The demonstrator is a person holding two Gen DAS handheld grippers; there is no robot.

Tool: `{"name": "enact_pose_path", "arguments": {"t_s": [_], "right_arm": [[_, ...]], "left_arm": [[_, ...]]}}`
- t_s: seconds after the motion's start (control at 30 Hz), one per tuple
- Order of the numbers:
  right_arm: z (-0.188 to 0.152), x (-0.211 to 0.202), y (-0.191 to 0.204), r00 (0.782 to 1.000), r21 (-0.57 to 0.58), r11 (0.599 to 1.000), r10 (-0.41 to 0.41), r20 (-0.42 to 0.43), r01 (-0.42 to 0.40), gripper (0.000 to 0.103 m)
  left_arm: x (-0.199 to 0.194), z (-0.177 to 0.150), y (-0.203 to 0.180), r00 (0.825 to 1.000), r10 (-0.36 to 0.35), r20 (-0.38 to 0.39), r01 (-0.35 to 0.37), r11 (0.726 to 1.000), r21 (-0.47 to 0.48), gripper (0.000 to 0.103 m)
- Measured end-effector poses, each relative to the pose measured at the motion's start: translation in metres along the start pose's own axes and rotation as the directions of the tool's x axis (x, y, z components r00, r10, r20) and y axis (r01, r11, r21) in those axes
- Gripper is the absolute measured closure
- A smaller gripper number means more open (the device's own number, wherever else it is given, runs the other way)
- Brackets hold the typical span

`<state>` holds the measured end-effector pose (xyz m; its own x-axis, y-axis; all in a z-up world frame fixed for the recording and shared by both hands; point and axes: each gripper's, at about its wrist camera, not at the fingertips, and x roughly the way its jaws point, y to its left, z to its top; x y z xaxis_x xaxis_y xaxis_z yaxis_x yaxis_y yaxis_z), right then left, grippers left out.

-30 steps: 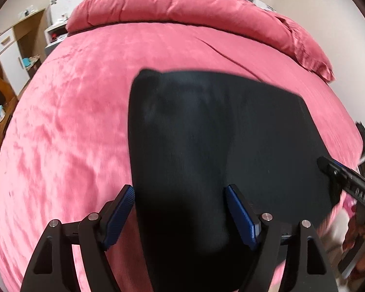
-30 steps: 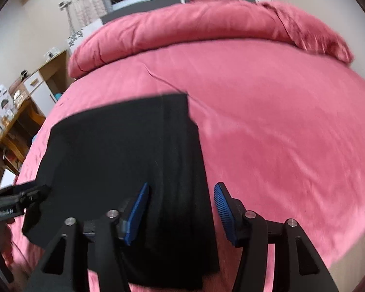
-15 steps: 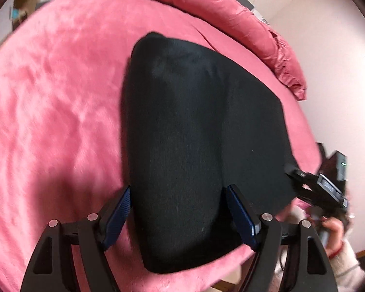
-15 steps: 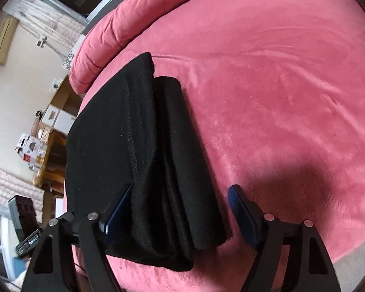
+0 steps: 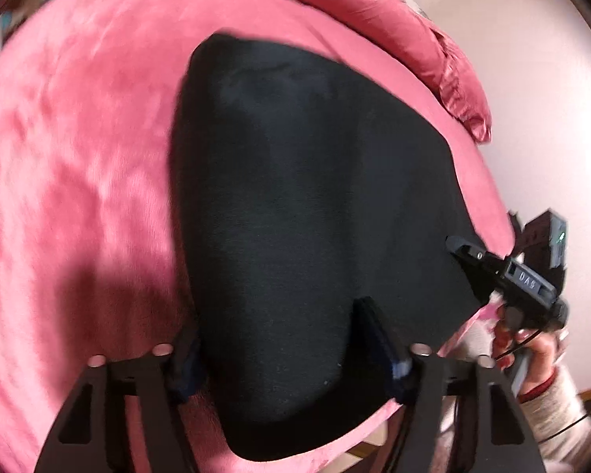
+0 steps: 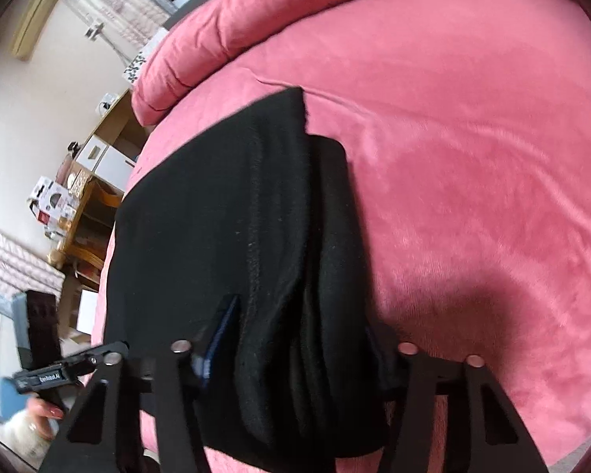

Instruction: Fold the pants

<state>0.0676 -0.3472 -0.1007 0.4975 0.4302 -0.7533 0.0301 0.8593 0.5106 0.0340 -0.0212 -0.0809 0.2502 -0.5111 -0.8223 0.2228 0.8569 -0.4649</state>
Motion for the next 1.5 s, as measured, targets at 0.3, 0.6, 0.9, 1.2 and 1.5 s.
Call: {"name": "enact_pose_path", "arguments": {"t_s": [0.3,0.6,0.9,1.2,1.5], "right_arm": [[0.009,-0.034,0.045,0.988,-0.169,0.984,-0.021,0.153,0.047,0.059],[0.060,-0.029,0.071,0.964,-0.233,0.971,0.019,0.266,0.045,0.059],[0.138,0.018,0.070,0.951,-0.211,0.977,0.034,0.307,0.033,0.059],[0.175,0.083,0.031,0.974,-0.109,0.992,-0.034,0.222,0.060,0.053],[0.156,0.080,0.017,0.964,-0.079,0.992,-0.070,0.256,0.093,0.041]], "left_arm": [[-0.030,0.016,-0.033,0.994,0.081,0.079,-0.091,0.988,0.125,0.054],[-0.043,0.075,-0.032,0.967,0.144,0.211,-0.185,0.964,0.190,0.055],[-0.009,0.164,-0.017,0.935,0.198,0.293,-0.262,0.944,0.199,0.055],[0.039,0.202,0.026,0.948,0.186,0.260,-0.228,0.964,0.140,0.046],[0.035,0.168,0.015,0.867,0.270,0.419,-0.377,0.904,0.199,0.028]]}}
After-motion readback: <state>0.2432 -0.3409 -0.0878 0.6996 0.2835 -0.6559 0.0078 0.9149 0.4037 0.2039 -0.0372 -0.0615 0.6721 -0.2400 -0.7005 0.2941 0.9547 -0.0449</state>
